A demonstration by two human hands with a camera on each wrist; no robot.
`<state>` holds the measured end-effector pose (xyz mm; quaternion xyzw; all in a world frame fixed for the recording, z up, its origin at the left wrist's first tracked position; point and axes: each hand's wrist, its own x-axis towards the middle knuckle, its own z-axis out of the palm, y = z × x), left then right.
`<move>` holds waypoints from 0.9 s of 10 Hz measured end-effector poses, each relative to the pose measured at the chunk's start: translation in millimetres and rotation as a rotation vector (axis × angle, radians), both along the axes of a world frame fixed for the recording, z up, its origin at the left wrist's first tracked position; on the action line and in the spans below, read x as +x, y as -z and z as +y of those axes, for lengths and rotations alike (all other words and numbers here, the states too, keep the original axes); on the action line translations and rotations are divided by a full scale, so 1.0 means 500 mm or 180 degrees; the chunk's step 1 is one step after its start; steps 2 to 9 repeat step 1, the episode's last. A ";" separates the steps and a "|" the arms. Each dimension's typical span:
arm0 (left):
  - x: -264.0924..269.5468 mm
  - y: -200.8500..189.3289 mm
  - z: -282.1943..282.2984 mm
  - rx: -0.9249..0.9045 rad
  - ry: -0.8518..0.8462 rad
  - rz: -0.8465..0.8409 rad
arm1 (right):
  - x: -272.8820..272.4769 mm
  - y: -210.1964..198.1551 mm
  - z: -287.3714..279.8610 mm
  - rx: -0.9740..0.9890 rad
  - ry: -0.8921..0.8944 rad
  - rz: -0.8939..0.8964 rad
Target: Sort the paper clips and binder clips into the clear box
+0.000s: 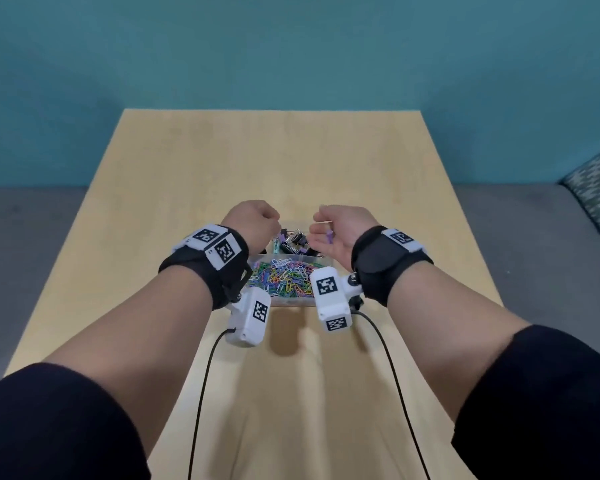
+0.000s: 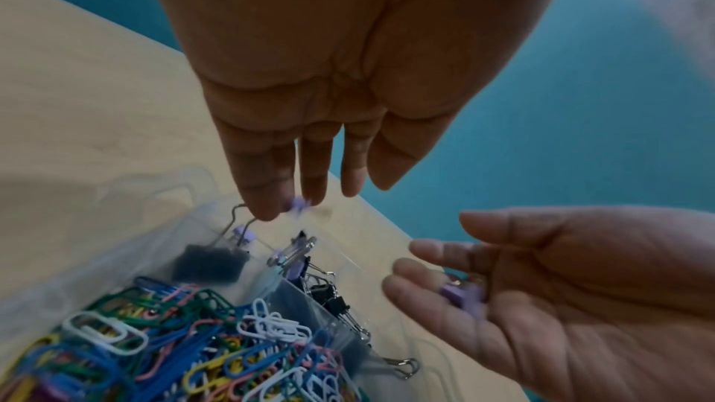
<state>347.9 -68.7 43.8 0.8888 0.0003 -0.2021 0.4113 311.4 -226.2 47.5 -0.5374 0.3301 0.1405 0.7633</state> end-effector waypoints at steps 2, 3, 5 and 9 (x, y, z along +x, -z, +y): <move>-0.010 0.002 0.022 -0.0272 -0.0224 -0.0112 | 0.015 -0.003 0.016 -0.0485 -0.0195 0.0105; -0.010 0.002 0.022 -0.0272 -0.0224 -0.0112 | 0.015 -0.003 0.016 -0.0485 -0.0195 0.0105; -0.010 0.002 0.022 -0.0272 -0.0224 -0.0112 | 0.015 -0.003 0.016 -0.0485 -0.0195 0.0105; -0.010 0.002 0.022 -0.0272 -0.0224 -0.0112 | 0.015 -0.003 0.016 -0.0485 -0.0195 0.0105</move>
